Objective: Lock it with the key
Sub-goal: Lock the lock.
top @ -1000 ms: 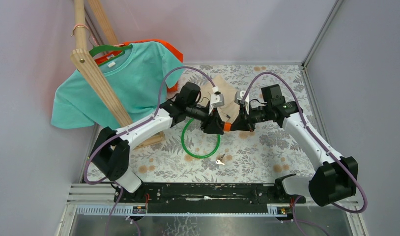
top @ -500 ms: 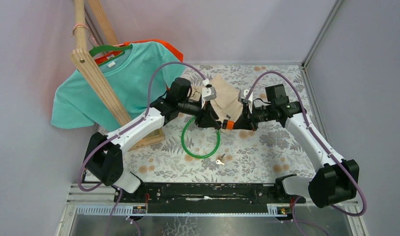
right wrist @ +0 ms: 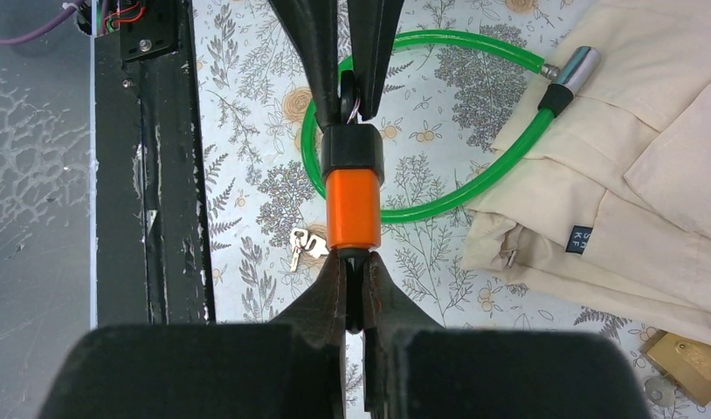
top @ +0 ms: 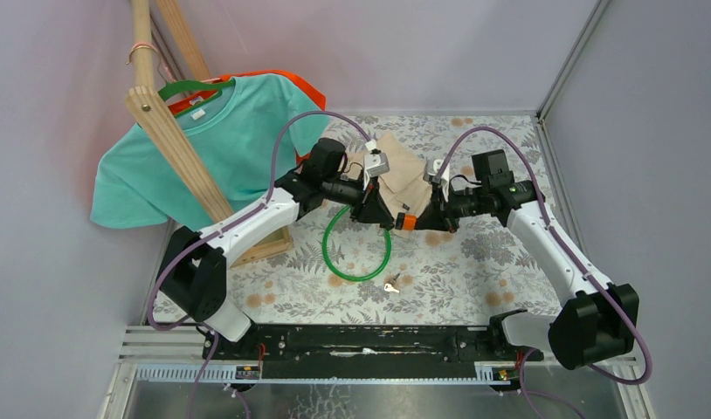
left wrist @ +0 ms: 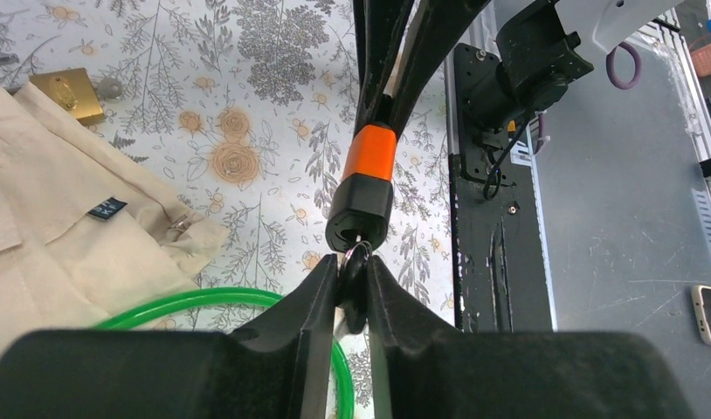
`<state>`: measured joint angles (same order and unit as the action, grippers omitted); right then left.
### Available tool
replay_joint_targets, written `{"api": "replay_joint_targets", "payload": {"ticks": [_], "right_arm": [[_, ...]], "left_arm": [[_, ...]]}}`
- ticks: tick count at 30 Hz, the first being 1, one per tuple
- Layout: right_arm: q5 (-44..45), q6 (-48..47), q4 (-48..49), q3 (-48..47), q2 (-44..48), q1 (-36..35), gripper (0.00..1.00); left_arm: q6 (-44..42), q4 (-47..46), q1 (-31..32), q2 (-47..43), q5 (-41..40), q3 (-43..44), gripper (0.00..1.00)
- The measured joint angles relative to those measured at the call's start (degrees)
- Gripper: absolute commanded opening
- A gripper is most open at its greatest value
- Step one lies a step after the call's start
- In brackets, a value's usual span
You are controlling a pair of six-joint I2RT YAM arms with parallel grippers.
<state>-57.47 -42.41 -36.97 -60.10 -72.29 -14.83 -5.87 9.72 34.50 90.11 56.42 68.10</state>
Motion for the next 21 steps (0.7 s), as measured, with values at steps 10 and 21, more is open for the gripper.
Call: {"api": "replay_joint_targets", "payload": {"ticks": [10, 21], "right_arm": [[0.85, -0.94, -0.04, 0.35, 0.94, 0.22, 0.00], [3.69, -4.26, -1.79, 0.48, 5.16, 0.72, 0.00]], "left_arm": [[-0.85, -0.07, 0.02, 0.31, 1.44, 0.63, 0.00], [-7.63, 1.44, -0.61, -1.95, 1.92, 0.59, 0.00]]}}
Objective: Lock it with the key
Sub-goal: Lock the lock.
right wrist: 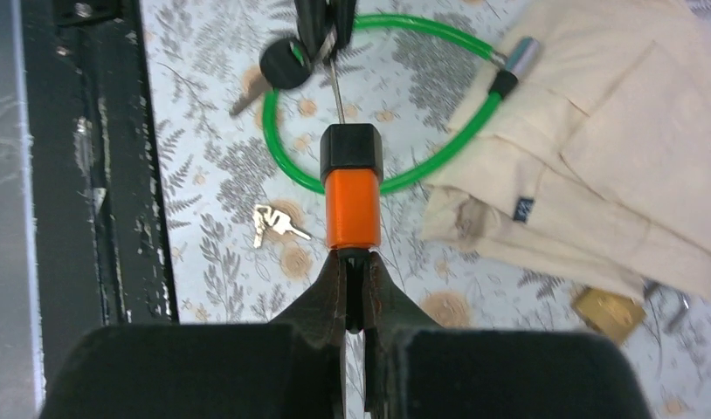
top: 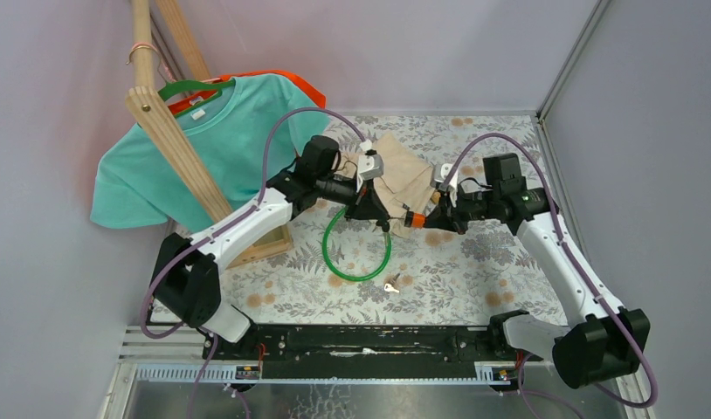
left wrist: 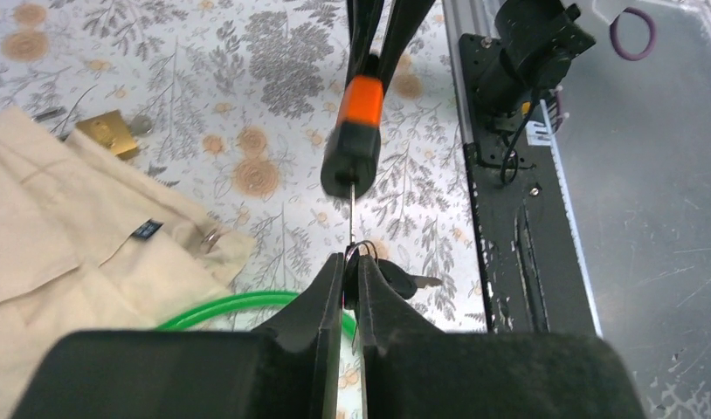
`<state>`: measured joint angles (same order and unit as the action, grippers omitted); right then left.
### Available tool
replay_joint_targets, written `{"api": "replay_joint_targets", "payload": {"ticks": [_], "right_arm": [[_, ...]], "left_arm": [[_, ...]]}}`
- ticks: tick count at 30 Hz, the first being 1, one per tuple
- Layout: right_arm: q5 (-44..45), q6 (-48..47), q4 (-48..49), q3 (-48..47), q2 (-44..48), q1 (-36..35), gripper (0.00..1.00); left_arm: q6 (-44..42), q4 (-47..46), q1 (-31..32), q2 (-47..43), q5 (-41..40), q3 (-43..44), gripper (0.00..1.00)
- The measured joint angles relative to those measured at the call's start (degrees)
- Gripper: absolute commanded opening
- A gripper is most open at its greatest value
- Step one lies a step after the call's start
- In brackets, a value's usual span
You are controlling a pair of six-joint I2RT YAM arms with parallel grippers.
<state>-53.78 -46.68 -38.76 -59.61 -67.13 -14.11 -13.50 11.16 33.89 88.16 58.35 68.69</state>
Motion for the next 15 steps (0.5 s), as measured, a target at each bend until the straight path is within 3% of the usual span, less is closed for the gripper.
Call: {"api": "replay_joint_targets", "payload": {"ticks": [10, 15], "right_arm": [[3.87, -0.72, -3.17, 0.33, 0.96, 2.34, 0.00], [12.02, 6.51, -1.09, 1.44, 0.42, 2.34, 0.00]], "left_arm": [[-6.97, 8.15, -2.64, -0.68, -0.96, 0.02, 0.00], [-8.87, 9.33, -1.73, -0.70, -2.89, 0.02, 0.00]]}}
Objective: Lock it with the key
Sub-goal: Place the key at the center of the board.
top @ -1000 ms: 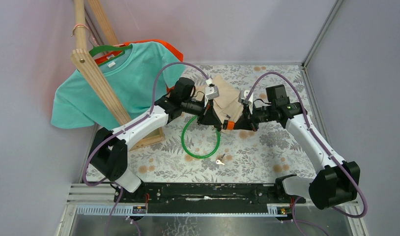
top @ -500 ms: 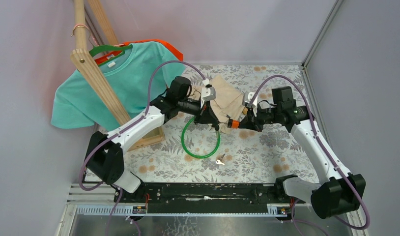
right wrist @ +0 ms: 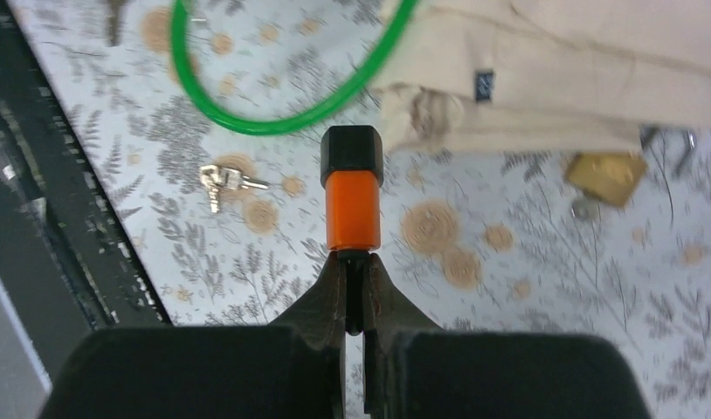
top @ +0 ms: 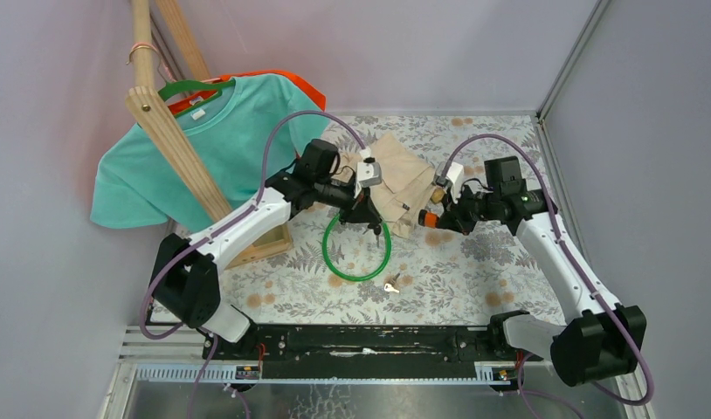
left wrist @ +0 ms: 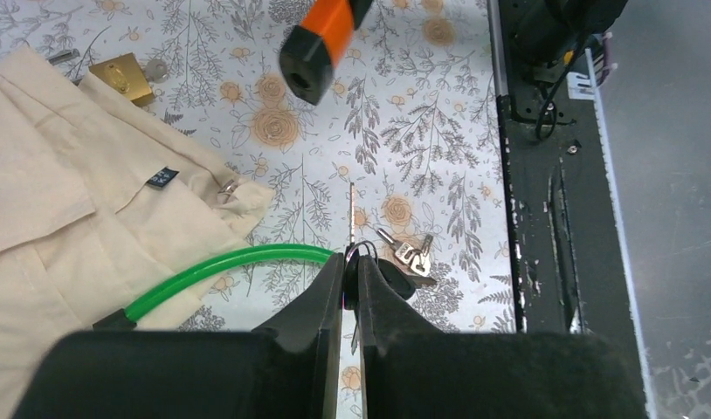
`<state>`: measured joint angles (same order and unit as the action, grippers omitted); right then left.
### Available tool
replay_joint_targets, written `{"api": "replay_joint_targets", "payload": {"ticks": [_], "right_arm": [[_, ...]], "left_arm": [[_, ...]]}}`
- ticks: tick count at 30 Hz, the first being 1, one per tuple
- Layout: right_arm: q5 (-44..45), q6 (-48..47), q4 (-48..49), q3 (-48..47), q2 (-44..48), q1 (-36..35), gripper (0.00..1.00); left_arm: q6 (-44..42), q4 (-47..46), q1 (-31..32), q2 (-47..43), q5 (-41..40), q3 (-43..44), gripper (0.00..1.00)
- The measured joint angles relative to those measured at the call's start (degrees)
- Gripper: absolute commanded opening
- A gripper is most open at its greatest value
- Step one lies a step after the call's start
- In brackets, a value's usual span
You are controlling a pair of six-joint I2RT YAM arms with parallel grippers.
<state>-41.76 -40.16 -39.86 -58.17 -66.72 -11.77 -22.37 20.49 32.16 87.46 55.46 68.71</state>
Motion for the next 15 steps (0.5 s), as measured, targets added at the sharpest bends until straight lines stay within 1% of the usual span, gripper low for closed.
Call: {"api": "replay_joint_targets", "payload": {"ticks": [3, 6, 7, 15], "right_arm": [[6.51, 5.11, 1.55, 1.55, -0.70, 0.61, 0.00], [10.69, 9.07, 2.21, 2.49, -2.10, 2.32, 0.00], [11.76, 10.36, 2.56, 2.82, -2.73, 3.32, 0.00], [14.29, 16.13, 3.41, 3.69, -8.37, 13.68, 0.00]], "left_arm": [[-1.75, 0.13, 2.38, 0.02, -2.89, 0.00, 0.00], [-3.15, 0.04, 7.61, 1.44, -6.10, 0.39, 0.00], [-3.26, 0.00, 8.15, 1.88, -6.56, 0.59, 0.00], [-2.40, -1.79, 20.13, 15.15, -15.10, 6.23, 0.00]]}}
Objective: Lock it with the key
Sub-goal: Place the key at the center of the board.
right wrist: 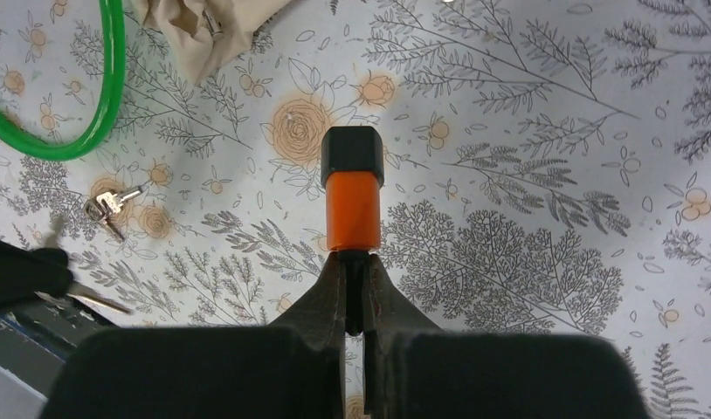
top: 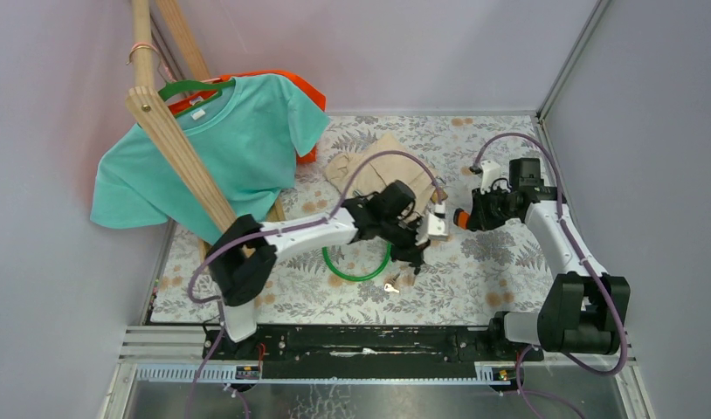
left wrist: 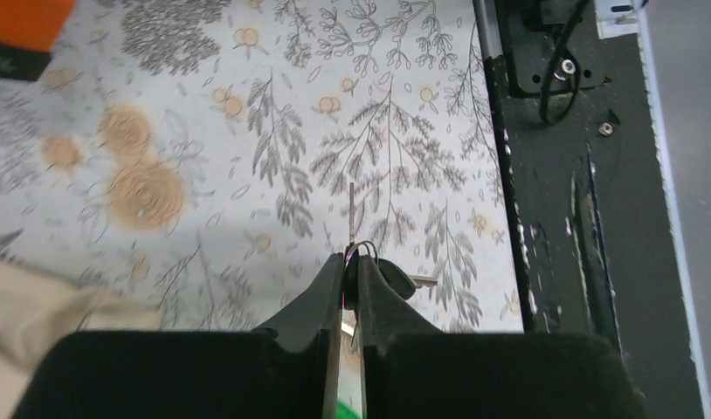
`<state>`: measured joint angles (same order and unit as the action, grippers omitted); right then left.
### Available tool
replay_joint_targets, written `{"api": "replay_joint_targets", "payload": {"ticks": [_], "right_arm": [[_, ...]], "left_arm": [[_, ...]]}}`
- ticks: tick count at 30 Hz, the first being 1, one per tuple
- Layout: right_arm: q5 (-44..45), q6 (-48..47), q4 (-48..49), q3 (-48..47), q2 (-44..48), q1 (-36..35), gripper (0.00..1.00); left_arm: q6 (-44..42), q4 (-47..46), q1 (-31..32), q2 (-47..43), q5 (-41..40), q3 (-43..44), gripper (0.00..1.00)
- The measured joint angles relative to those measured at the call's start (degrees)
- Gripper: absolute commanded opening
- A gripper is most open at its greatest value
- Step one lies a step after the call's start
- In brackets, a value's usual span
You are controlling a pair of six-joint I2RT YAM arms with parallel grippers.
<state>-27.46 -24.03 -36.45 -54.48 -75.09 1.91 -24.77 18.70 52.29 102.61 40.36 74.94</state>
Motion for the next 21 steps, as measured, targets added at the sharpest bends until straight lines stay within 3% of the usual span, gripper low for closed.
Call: {"api": "replay_joint_targets", "payload": {"ticks": [5, 12, 16, 21], "right_arm": [[0.02, 1.38, 0.55, 1.14, -0.07, 1.16, 0.00], [-0.04, 1.90, 1.05, 1.53, -0.70, 1.25, 0.00], [-0.07, 1.90, 1.05, 1.62, -1.75, 1.25, 0.00], [-0.48, 1.86, 1.07, 1.90, -1.79, 1.25, 0.00]], "left_arm": [[1.86, -2.05, 4.33, 8.37, -3.61, 4.72, 0.03], [6.32, -5.68, 5.49, 14.08, -6.95, 7.02, 0.07], [8.04, -7.78, 5.53, 15.65, -8.68, 8.15, 0.19], [8.41, -9.07, 5.53, 15.80, -8.76, 8.17, 0.44]]}}
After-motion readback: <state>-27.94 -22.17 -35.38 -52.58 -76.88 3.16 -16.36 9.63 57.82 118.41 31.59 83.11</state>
